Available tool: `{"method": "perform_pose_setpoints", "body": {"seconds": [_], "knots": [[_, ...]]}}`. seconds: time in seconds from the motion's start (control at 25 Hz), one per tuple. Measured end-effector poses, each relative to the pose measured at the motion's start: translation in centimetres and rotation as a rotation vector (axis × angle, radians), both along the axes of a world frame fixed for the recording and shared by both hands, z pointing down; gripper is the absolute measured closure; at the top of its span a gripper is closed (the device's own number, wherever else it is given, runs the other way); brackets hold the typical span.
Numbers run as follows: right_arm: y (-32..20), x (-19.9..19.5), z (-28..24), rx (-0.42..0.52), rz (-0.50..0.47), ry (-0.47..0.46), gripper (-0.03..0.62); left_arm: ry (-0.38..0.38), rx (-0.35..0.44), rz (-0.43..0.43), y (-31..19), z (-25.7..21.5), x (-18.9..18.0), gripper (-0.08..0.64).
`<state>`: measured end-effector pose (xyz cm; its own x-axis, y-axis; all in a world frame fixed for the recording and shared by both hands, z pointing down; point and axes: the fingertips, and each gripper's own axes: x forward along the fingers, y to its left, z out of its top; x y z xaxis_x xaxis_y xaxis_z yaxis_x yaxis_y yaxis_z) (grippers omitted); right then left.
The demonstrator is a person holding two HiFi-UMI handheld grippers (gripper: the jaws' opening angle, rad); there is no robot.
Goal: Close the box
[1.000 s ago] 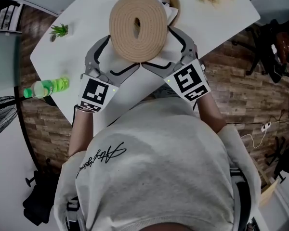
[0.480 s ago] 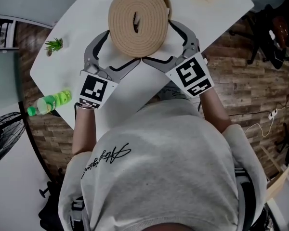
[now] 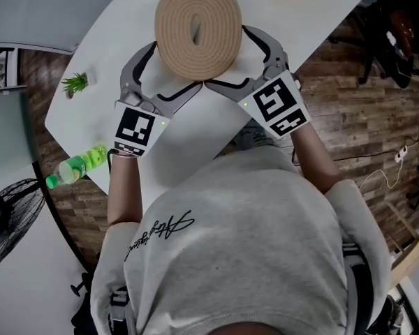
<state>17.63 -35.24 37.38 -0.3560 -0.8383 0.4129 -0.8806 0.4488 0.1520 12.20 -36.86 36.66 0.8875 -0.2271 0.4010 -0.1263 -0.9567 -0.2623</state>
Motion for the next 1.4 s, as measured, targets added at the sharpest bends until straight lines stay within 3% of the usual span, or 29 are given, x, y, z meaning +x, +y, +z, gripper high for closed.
{"method": "perform_pose_setpoints", "body": {"seconds": [1.4], "knots": [[-2.7,1.8,3.3,-0.123,0.072,-0.003,0.023,-0.065,-0.094,0.032,-3.1,3.3,1.9,0.071]]}}
